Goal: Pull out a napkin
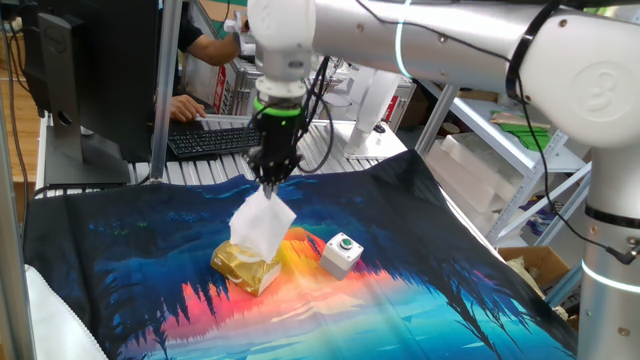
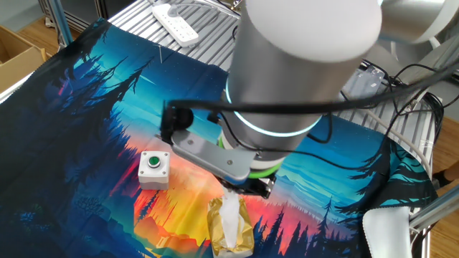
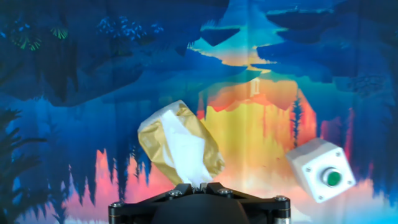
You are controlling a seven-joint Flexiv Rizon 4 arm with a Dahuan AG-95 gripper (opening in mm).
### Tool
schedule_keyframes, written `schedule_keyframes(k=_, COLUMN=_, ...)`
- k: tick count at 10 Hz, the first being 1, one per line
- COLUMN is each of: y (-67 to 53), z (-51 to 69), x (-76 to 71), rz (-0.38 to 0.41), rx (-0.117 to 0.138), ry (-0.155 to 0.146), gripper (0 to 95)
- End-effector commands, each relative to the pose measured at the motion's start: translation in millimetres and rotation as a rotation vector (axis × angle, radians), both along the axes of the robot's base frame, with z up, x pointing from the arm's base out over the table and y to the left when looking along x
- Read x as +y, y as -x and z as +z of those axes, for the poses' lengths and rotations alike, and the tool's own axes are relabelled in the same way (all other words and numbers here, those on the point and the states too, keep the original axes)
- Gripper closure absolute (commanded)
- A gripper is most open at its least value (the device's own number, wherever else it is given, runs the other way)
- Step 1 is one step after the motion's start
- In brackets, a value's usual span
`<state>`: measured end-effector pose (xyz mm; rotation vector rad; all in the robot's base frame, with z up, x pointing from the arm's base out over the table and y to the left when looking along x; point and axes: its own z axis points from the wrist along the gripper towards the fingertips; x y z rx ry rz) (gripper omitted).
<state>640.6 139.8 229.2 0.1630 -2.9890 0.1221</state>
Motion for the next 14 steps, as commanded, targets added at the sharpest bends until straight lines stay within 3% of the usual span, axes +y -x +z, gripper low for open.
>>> schedule_keyframes(k=1, y=-1.2, z=6.6, x=-3.9, rz=0.008, rx=0.005, ry=0.003, gripper=95.0)
schedule_keyframes(k=5, y=6.1, z=22.9, x=-19.6, rz=0.05, rx=0.002, ry=0.023, gripper=95.0)
schedule_keyframes(k=9, y=13.0, z=33.9, x=-51.4, rz=0.11, rx=-0.015, ry=0.01, gripper=95.0)
schedule_keyframes(k=12, y=23.3, z=40.8, x=-78.9, rz=0.131, rx=-0.043, ry=-0.02, gripper=95.0)
schedule_keyframes(k=14, y=28.6, z=45.1, x=-85.8, rz=0.132, rx=-0.051, ry=-0.015, gripper=95.0)
